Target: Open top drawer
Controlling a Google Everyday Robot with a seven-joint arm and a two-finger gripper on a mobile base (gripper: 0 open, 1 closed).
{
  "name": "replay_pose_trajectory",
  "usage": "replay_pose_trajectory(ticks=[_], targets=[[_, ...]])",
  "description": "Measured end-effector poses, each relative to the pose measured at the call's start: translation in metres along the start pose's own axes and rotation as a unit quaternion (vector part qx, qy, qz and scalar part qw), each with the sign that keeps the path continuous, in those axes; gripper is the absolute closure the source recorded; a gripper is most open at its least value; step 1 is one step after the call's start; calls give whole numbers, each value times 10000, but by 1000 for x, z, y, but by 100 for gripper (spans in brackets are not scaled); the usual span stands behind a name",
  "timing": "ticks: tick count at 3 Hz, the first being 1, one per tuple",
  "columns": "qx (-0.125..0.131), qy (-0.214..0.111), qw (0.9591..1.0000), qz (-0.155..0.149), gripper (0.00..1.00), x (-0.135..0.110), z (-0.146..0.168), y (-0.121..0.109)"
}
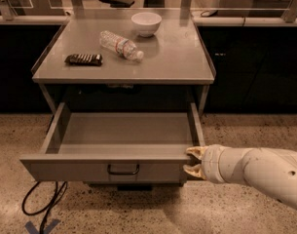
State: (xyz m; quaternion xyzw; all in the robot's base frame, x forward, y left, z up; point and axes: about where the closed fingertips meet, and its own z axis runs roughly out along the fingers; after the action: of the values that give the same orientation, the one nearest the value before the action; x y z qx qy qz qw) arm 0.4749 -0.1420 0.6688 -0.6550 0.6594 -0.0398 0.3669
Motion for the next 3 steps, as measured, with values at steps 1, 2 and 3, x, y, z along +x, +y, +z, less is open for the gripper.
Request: replay_pose_trajectory(ticks=[1,2,3], targets=[[2,28,10000,42,100,1,-8,12],[2,28,10000,40,100,-1,-10,12],[2,51,10000,72,100,0,-16,21]])
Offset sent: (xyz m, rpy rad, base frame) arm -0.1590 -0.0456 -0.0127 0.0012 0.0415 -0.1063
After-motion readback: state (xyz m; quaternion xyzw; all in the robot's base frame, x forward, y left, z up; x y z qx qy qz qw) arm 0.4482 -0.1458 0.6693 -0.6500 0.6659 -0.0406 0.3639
